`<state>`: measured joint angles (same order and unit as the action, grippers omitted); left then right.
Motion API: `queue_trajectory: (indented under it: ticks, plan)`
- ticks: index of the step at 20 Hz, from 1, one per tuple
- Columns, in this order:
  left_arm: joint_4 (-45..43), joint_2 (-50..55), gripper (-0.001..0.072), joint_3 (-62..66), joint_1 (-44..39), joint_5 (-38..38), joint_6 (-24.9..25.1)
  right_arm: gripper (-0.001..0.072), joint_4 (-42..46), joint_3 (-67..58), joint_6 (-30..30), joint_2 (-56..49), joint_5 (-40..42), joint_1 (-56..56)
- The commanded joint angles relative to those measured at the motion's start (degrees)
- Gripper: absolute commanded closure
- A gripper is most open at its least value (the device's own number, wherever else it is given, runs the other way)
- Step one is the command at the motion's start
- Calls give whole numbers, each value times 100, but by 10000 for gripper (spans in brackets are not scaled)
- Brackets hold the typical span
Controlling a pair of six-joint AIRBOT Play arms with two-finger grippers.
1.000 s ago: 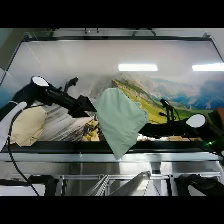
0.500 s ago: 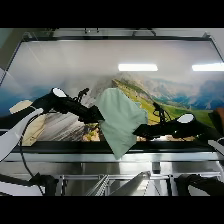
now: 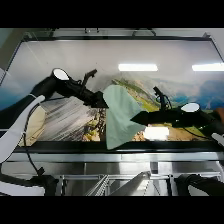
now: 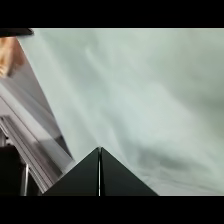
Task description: Fold the shirts.
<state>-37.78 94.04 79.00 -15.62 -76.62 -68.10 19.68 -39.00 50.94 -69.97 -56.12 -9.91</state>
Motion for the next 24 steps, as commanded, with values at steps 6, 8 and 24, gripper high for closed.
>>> queue_trajectory:
  ticks: [6, 8, 24]
  plan:
    - [-728, -713, 692, -234, 372, -323, -13, 211, 772, -448, 1036, -455, 85, 1331]
    - [-726, -713, 693, -586, 503, -140, 109, 211, 772, -448, 942, -907, 55, 1397]
    - [-688, -739, 693, -1005, 1080, -33, 483, 698, -348, -1158, 173, -2050, -334, 341]
